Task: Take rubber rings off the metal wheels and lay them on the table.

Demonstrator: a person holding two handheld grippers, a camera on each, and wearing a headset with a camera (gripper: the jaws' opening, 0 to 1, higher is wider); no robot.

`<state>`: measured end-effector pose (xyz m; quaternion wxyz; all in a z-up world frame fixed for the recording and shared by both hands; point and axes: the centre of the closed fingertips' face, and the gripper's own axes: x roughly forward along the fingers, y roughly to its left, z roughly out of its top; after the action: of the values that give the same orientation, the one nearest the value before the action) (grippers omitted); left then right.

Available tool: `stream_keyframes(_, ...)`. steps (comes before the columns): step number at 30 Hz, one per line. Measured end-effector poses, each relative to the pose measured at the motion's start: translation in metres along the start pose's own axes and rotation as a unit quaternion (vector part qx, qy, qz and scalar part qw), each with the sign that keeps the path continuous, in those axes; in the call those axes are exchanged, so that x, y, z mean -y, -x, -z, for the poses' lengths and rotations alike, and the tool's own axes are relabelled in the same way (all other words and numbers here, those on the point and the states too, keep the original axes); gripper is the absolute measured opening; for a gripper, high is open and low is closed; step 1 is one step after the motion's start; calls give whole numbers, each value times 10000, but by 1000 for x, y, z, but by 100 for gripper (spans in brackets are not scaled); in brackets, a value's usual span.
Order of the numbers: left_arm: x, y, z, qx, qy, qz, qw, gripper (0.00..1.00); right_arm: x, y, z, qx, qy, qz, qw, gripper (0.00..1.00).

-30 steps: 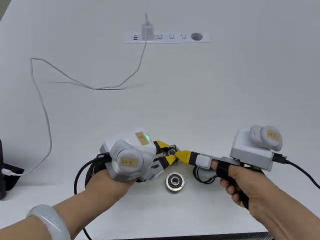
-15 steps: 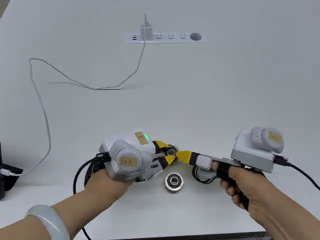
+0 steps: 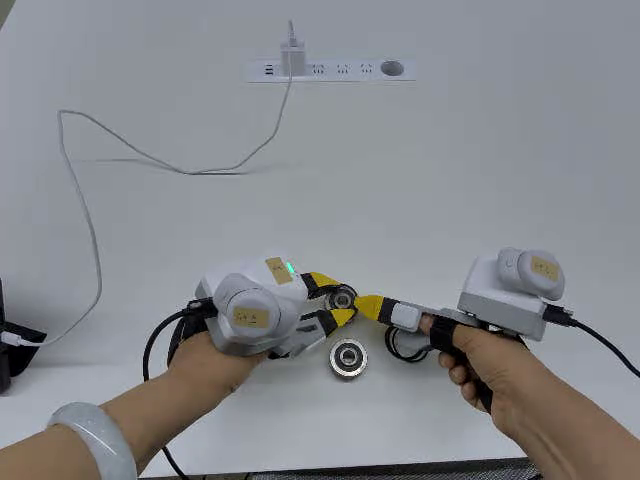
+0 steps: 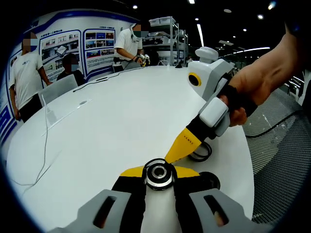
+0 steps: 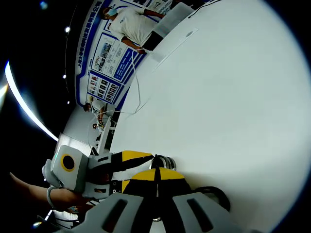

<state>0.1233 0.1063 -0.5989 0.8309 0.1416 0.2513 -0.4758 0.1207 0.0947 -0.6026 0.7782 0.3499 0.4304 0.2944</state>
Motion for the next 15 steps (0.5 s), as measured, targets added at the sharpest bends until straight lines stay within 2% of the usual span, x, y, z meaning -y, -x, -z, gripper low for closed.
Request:
stream_keyframes(6, -1, 3, -1, 36, -7, -49, 10000, 25, -4, -1, 0, 4, -2, -50, 10000, 2)
stream_keyframes(11, -1, 5, -1, 81, 19, -64, 9999, 35, -10, -1, -1, 19, -6, -135, 9999, 2)
stream_keyframes(15, -1, 6, 1, 92, 47, -84, 9999, 38, -12, -2, 0, 13, 5, -174, 9998, 2)
